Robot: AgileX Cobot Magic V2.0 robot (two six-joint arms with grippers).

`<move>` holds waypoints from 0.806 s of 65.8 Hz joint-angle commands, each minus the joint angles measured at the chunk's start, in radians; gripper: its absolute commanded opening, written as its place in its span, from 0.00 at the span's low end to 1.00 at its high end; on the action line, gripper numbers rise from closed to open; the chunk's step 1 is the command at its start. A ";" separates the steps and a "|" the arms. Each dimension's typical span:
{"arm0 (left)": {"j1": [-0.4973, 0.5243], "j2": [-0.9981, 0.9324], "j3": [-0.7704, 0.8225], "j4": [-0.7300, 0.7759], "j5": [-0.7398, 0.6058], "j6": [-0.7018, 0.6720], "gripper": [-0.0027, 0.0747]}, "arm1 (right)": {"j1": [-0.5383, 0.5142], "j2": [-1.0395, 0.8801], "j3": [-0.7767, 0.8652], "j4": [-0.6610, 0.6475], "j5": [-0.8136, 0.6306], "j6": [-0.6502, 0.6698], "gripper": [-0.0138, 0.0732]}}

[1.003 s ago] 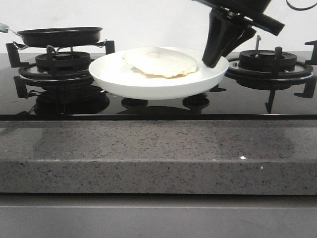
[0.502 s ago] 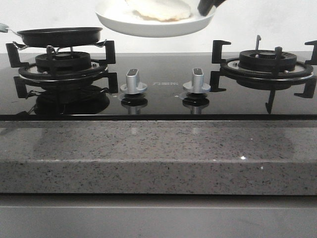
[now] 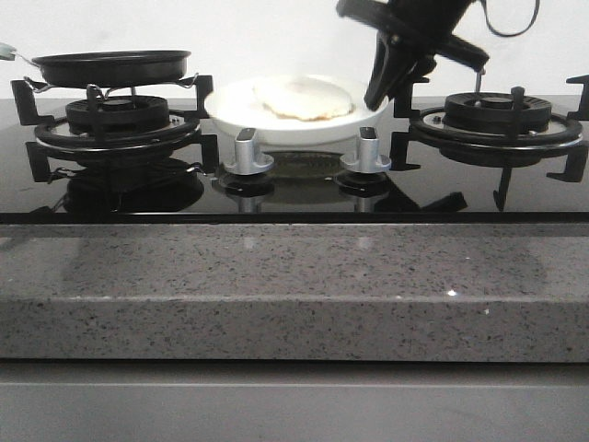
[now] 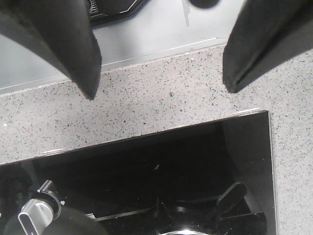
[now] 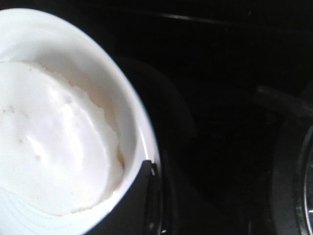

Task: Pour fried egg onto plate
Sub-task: 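Lift the plate with the right gripper and set it back between the burners, then open the right gripper and raise it away from the plate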

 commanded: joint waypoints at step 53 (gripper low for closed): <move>-0.006 -0.004 -0.025 0.000 -0.058 -0.007 0.70 | -0.004 -0.299 -0.099 -0.031 0.004 -0.026 0.61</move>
